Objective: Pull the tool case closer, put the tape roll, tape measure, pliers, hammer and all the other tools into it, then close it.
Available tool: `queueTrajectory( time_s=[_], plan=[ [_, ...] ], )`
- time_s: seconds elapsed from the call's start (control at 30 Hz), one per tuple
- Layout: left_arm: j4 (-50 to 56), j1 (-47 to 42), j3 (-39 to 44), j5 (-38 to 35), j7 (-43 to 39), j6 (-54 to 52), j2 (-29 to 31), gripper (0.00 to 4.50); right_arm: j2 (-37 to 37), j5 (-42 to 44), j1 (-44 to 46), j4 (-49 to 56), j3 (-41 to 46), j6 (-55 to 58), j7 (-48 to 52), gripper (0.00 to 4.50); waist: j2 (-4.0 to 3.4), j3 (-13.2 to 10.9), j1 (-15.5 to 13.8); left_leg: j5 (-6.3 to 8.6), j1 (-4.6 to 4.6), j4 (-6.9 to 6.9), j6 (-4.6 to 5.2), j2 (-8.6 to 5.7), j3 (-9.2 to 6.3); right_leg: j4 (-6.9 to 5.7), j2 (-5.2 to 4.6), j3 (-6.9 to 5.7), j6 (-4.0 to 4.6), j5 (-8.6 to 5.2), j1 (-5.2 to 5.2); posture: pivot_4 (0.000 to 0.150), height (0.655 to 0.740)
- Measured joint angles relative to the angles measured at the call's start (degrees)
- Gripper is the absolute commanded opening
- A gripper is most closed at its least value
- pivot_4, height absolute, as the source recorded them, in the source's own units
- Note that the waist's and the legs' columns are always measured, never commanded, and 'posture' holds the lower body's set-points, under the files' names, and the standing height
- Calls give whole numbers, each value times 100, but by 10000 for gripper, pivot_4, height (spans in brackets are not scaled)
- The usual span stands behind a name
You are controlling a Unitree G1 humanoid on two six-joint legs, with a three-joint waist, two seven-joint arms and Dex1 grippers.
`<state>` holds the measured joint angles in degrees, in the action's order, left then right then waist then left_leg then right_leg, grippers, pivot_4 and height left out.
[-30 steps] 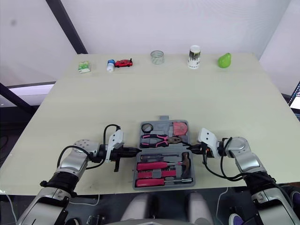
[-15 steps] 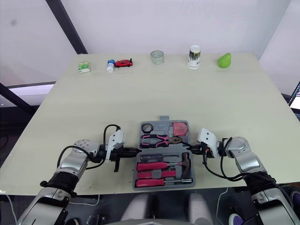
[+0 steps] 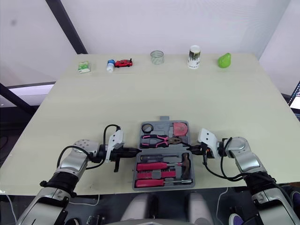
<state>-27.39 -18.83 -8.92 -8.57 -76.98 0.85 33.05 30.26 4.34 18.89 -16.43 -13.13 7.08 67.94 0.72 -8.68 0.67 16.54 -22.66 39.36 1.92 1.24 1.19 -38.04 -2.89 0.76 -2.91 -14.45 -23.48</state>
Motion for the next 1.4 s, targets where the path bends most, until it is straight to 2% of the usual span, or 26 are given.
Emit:
queueTrajectory(
  time_s=[0.4,0.6,0.73,0.9,1.07,1.17,1.23,1.27,1.3,1.4],
  plan=[
    [-36,3,46,-21,18,66,55,0,54,53,5,-14,5,43,-4,882,0,0,9,0,1,0,0,1,0,-1,1,0,0,0,0,1500,7400],
    [112,300,305,-172,162,68,373,0,347,335,-103,100,305,281,29,882,0,0,38,0,3,-3,0,7,0,-3,4,1,1,0,-2,1500,7400],
    [603,896,767,-418,321,-160,690,0,509,552,-204,183,592,428,7,882,-1,-2,21,0,2,-5,0,18,0,-2,-4,1,1,0,-2,1500,7400],
    [1538,1321,1140,-870,391,-538,799,0,502,930,-120,184,873,836,-24,882,-1,-2,-37,0,-2,-4,1,9,-2,-2,-21,-7,0,0,0,1500,7400],
    [2807,1503,1063,-1135,735,-1171,689,0,351,1137,599,-273,946,1351,-94,882,-1,-3,5,0,-1,-4,0,8,-3,-4,-18,-6,0,1,-1,1500,7400],
    [3840,1688,618,-1256,1012,-1614,392,0,271,1171,1316,-842,887,1839,74,13895,-3,-4,17,0,-1,-5,0,7,1,-2,-16,0,-1,1,-2,1500,7400],
    [3968,1700,527,-1273,1049,-1708,365,0,262,1192,1435,-928,879,1947,147,21336,-3,-4,11,0,-3,-10,0,9,-2,2,-12,-3,1,0,-3,1500,7400],
    [4051,1693,444,-1278,1105,-1808,353,0,237,1214,1567,-1044,856,2072,214,23326,-3,-4,10,0,-3,-11,0,9,-3,2,-11,-3,1,0,-2,1500,7400],
    [4071,1677,374,-1276,1153,-1893,335,0,175,1221,1712,-1210,853,2175,263,29576,-4,-4,10,0,-2,-11,0,9,-2,2,-11,-3,1,0,-2,1500,7400],
    [4071,1618,81,-1276,1249,-2149,199,0,-35,1196,2096,-1748,831,2329,277,44365,-4,-4,13,0,-2,-9,0,6,1,1,-12,-1,0,1,-2,1500,7400]
  ],
)
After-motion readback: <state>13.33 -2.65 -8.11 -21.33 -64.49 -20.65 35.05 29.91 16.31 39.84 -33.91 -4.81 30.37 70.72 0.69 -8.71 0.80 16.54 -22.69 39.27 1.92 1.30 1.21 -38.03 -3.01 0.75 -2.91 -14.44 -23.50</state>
